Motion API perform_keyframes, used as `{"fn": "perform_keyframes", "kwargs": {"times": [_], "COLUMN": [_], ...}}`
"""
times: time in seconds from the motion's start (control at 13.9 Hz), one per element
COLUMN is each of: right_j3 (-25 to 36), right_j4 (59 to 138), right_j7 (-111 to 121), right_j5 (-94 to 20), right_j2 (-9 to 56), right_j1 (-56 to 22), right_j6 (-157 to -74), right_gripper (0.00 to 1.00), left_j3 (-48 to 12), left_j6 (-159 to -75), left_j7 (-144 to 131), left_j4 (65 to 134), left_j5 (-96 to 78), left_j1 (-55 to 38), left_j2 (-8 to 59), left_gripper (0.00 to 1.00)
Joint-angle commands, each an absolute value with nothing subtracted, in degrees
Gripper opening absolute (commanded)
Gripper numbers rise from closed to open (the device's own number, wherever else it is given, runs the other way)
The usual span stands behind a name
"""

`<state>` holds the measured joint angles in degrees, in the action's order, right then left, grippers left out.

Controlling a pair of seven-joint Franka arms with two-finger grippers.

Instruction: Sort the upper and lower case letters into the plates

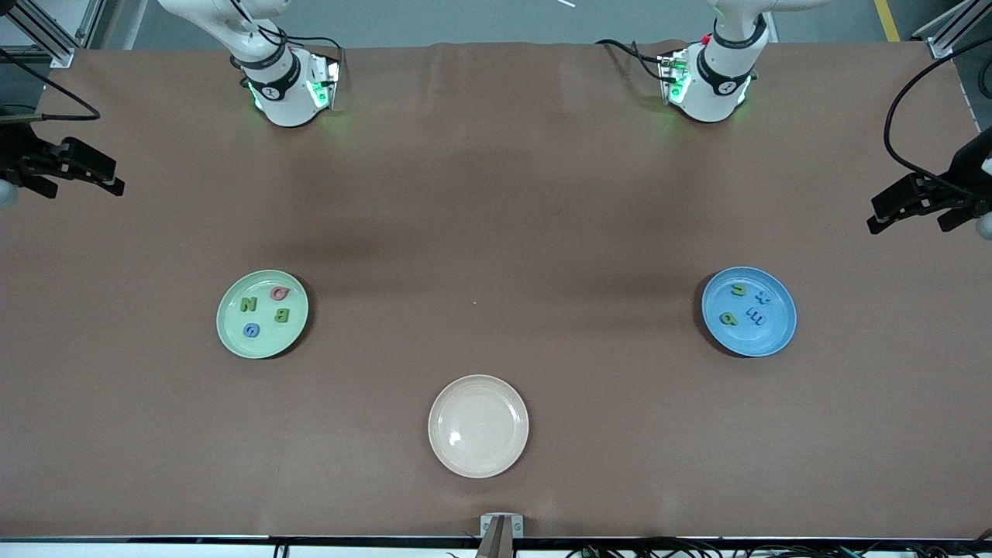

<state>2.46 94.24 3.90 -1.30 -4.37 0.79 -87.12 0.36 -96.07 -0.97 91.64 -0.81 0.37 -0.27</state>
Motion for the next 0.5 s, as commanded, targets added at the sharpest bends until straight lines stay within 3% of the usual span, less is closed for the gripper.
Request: {"fn": "perform_keyframes", "kwargs": {"times": [0.0, 0.43], "right_j3": [2.6, 2.6], "right_j4": [96.5, 96.5], "right_j7": [4.6, 4.6], "right_j5": [-1.9, -1.4], "right_j2": [-6.3, -6.2], "right_j1": [0.9, 0.9], "right_j6": [-87.6, -87.2], "right_gripper": [1.0, 1.0], "left_j3": [-0.4, -1.9], "left_j6": [-96.4, -98.1], "left_j7": [-0.2, -0.3], "left_j4": [92.8, 92.0], "left_j5": [-0.6, -0.6], "left_j1": [0.9, 0.7], "left_j2": [-3.0, -2.9], "left_gripper": [1.0, 1.0]}}
